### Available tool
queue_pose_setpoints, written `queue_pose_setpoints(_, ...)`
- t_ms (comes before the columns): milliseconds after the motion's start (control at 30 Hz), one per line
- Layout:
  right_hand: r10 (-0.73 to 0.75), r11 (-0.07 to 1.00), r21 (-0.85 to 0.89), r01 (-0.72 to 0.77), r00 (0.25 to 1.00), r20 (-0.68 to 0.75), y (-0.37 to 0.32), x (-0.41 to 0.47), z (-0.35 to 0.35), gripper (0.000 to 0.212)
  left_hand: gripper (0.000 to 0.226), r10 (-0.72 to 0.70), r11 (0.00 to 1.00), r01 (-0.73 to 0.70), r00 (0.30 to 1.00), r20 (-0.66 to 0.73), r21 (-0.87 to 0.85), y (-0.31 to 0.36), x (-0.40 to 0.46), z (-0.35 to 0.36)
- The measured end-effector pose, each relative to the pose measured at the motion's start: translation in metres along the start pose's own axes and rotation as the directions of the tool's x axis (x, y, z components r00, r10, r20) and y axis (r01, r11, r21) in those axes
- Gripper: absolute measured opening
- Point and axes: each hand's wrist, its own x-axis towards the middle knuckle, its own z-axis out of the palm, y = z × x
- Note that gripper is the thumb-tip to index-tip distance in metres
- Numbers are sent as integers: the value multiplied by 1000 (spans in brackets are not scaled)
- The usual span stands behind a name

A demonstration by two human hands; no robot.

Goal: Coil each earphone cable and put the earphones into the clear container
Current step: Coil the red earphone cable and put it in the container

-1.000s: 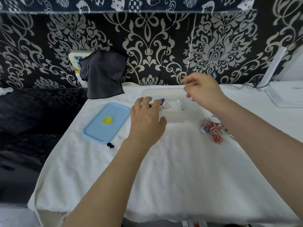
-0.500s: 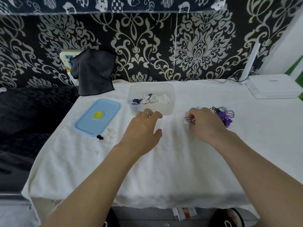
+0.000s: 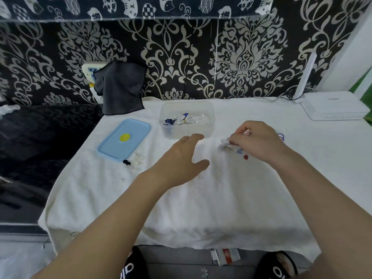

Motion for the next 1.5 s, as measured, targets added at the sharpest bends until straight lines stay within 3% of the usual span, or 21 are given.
queue_pose_setpoints(167,2,996,87,-4,1000,23,-12,-4,5,21,64,-39,990,41,999,19,-136,7,-1,1)
queue_pose_setpoints(367,86,975,182,-131,968,237,-20,-7,11,25,58,-101,958,111,994,51,-264,12,1,-1)
queue_pose_setpoints(533,82,872,413,-264,909,408,-26,-12,12,24,23,-120,851,172,984,136,-496,13,3,-9)
queue_pose_setpoints(667,42,821,476,-316,864,501,-25,-14,8,25,21,-162,733,221,975,151,-643,15,0,-19)
queue_pose_setpoints(833,7,740,541,-399,809,587,-25,-16,10,26,16,-192,716,232,972,134,-658,10,-5,-30)
queue_pose_setpoints(1033,-87,765,518,-382,736,671,-26,-20,16,19,20,-161,764,162,985,60,-624,1,-11,-37)
queue_pose_setpoints(1500,-134,774,520,-361,708,693,-39,-23,47,19,20,-254,821,183,965,-60,-540,-18,-21,-53)
